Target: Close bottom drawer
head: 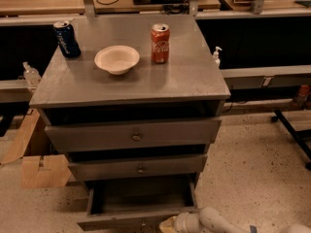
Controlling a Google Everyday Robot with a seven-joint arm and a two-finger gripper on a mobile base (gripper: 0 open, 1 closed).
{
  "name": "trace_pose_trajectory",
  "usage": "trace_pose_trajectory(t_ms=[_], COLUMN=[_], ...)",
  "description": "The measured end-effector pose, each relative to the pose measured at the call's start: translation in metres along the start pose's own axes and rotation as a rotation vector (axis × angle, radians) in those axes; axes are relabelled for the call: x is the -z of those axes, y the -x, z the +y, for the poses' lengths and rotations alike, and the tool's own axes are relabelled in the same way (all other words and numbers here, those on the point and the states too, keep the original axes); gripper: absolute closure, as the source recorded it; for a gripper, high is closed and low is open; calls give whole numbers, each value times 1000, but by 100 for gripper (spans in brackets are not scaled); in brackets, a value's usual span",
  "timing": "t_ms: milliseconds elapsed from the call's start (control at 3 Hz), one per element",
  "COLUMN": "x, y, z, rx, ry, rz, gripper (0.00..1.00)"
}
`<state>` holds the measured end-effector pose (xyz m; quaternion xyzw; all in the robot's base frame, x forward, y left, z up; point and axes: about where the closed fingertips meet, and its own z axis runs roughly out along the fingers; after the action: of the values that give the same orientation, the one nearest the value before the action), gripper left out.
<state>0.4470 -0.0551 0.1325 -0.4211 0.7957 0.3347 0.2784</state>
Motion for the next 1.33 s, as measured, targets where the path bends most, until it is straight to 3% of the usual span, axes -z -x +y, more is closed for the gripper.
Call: trace_pose_trajectory(t_ms=[333, 667, 1000, 1333], x=[-5, -17, -17, -23], y=[13, 48, 47, 71], z=[-6, -28, -26, -42], rx=[17, 57, 57, 79], ry=[2, 3, 3, -7], rz=[2, 6, 6, 3], gripper=[100, 100, 100, 100])
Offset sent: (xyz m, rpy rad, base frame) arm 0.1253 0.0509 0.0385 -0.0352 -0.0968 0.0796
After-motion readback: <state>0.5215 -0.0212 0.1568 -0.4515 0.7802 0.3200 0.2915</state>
